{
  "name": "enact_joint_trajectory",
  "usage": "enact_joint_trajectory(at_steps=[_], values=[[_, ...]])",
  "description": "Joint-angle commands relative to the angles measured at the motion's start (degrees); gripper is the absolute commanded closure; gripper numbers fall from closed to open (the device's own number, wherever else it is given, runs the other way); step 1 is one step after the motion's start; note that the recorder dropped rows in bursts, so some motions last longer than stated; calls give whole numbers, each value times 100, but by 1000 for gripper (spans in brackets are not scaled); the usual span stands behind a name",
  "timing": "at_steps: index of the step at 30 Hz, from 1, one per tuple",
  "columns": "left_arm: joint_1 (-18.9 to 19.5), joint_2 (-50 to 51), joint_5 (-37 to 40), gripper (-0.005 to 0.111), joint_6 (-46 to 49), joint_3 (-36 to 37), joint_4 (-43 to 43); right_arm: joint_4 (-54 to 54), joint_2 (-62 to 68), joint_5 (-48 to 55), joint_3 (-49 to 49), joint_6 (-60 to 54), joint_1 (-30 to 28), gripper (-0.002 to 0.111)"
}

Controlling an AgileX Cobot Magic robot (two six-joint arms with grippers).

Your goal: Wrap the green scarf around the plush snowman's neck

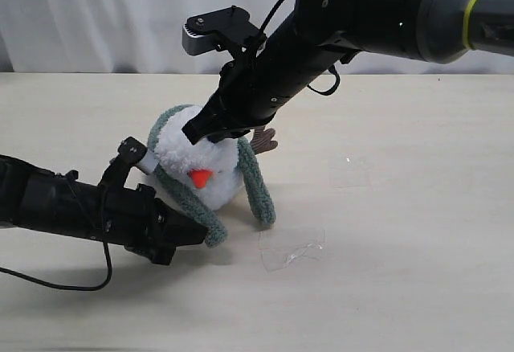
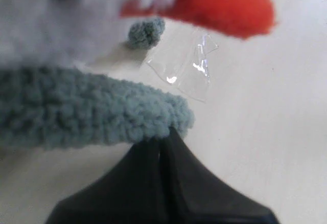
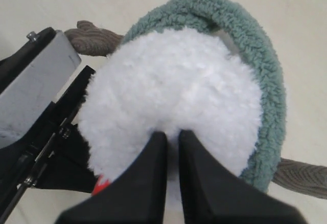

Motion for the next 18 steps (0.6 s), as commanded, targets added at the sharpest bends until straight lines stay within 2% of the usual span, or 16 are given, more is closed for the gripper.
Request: enact_joint_trajectory(at_steps=[1,8,15,17,18], values=[[-10,193,133,107,-47,-25,-50,-41,45,36,9,34,7,99],[-10,193,382,107,-47,-25,-50,-2,45,47,9,34,7,99],[-10,193,318,107,-47,-25,-50,85,45,69,9,34,7,98],[-10,193,212,107,-47,-25,-50,85,45,69,9,34,7,90],[-10,193,199,107,-47,-25,-50,85,45,80,9,34,7,82]])
